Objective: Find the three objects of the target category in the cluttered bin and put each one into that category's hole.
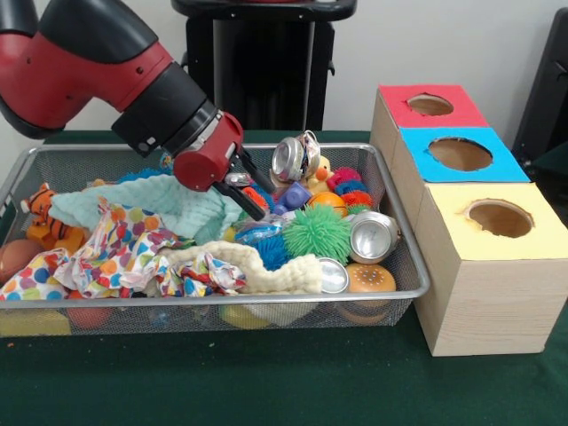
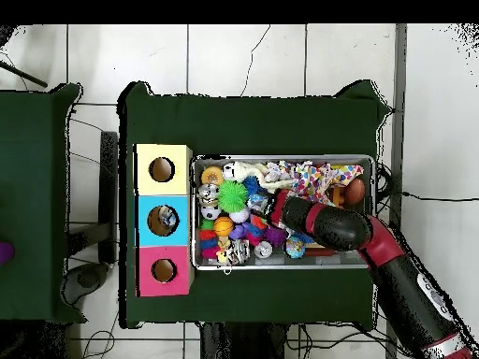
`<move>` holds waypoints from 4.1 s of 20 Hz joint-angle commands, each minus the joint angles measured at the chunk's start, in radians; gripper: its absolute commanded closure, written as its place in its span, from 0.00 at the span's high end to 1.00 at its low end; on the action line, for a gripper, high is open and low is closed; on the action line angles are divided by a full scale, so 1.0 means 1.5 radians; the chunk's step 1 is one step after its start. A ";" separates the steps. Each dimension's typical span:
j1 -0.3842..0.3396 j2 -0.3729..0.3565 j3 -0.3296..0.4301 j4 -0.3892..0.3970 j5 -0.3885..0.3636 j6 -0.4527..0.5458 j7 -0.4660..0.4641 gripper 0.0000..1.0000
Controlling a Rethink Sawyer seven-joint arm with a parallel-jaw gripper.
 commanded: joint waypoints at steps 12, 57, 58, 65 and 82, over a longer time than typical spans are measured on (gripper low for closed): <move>0.013 0.106 -0.036 -0.146 -0.001 0.002 -0.051 1.00; 0.021 0.077 -0.027 -0.092 0.086 0.015 -0.007 1.00; 0.016 0.080 -0.021 -0.086 0.094 0.013 -0.008 1.00; 0.022 0.062 -0.013 -0.104 0.139 0.070 -0.033 1.00; 0.052 0.081 -0.035 -0.179 0.178 0.115 -0.092 1.00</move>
